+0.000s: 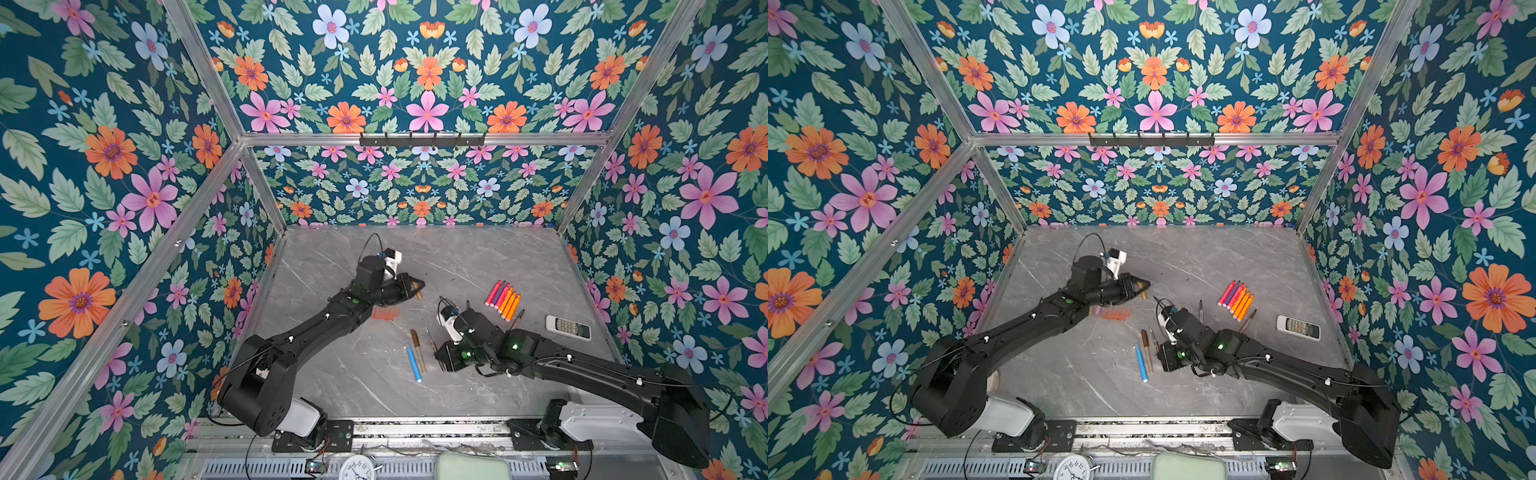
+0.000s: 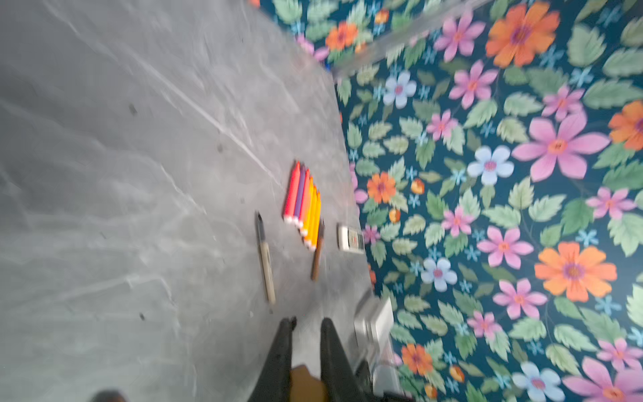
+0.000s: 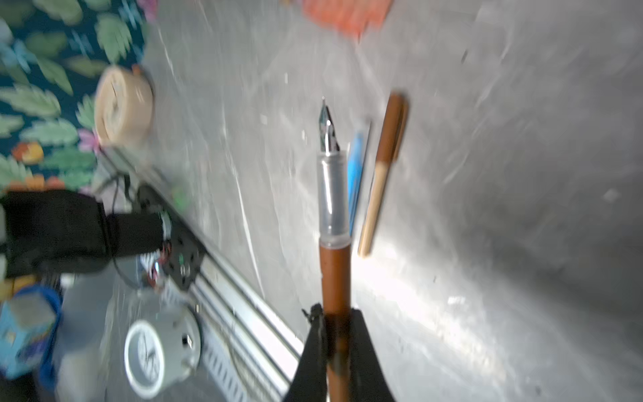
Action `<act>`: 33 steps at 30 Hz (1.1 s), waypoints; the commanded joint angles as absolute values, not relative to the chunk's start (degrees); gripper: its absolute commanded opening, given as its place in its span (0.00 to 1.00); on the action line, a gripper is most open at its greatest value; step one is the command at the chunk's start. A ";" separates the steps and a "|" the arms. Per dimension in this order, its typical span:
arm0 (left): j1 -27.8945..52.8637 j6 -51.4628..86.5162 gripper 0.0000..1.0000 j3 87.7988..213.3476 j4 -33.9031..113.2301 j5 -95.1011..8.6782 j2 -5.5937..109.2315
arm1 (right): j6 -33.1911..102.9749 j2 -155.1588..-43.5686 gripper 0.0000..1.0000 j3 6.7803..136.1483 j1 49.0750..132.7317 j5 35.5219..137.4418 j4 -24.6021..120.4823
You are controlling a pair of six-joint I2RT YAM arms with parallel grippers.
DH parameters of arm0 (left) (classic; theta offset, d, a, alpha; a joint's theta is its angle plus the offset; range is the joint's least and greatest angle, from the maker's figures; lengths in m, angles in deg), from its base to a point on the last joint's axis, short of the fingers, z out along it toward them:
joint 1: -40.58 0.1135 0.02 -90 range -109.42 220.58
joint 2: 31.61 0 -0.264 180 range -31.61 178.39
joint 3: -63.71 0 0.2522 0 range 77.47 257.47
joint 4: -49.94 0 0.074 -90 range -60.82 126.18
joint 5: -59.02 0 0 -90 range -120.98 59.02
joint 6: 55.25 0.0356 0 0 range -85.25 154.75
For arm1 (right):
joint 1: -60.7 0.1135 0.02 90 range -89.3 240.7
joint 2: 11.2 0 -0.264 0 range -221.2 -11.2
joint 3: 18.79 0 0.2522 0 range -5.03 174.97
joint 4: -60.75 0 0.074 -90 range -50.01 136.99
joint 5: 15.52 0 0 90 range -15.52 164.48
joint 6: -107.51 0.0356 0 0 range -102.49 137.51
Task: Remove pen caps from pens
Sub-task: Open the pen cap on the pen, then place the pen at the center of the table, then place the pen cap at the middle-left of the table.
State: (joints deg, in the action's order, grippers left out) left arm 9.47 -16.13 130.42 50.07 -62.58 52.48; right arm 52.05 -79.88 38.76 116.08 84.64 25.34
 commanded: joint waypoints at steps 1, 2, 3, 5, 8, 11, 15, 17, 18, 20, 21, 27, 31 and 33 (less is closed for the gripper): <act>11.61 -15.42 0.00 131.08 53.27 -63.98 53.11 | 53.66 -78.67 0.00 37.89 116.15 86.00 24.52; 12.45 -15.61 0.00 130.92 53.58 -64.34 53.12 | 53.84 -78.30 0.00 37.78 116.03 85.51 24.00; 13.30 -15.34 0.00 130.83 53.27 -64.46 52.99 | 53.94 -78.18 0.00 37.86 115.86 84.43 22.97; 15.00 -11.91 0.00 131.35 48.07 -62.27 52.19 | 54.03 -77.56 0.00 37.89 113.25 82.53 19.48; 16.63 -2.92 0.00 133.70 30.92 -49.53 51.16 | 53.87 -76.51 0.00 35.40 101.66 83.27 16.59; 19.29 0.48 0.00 130.72 25.70 -40.71 49.71 | 50.79 -76.43 0.00 32.66 88.73 84.51 17.51; 24.75 1.97 0.00 124.41 27.93 -39.14 47.59 | 46.13 -81.85 0.00 34.13 80.99 86.79 19.59; 27.50 3.22 0.00 122.86 28.10 -39.18 47.58 | 44.88 -85.74 0.00 35.30 80.57 86.79 21.26; 28.39 3.80 0.00 122.41 28.21 -38.80 47.74 | 44.56 -87.32 0.00 35.81 80.58 86.89 21.93; 29.77 5.20 0.00 121.71 28.18 -38.29 48.17 | 44.14 -90.63 0.00 36.90 80.59 86.80 23.19; 30.30 5.46 0.00 121.51 28.14 -38.21 48.36 | 44.08 -91.71 0.00 37.34 80.57 86.19 23.43; 31.87 7.29 0.00 120.71 28.36 -36.18 49.03 | 43.04 -95.74 0.18 40.17 80.59 83.75 23.15; 32.97 8.28 0.00 121.27 29.62 -37.57 51.72 | 42.73 -94.43 0.52 41.02 80.56 82.08 21.42; 33.54 8.63 0.00 122.07 30.14 -39.38 54.12 | 42.41 -93.01 0.56 41.35 80.58 81.12 20.19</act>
State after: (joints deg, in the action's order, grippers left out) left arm 33.05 6.85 121.32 28.85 -37.79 52.40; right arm 43.33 -94.20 40.80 80.51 83.46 22.43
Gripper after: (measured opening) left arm 0.150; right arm 0.542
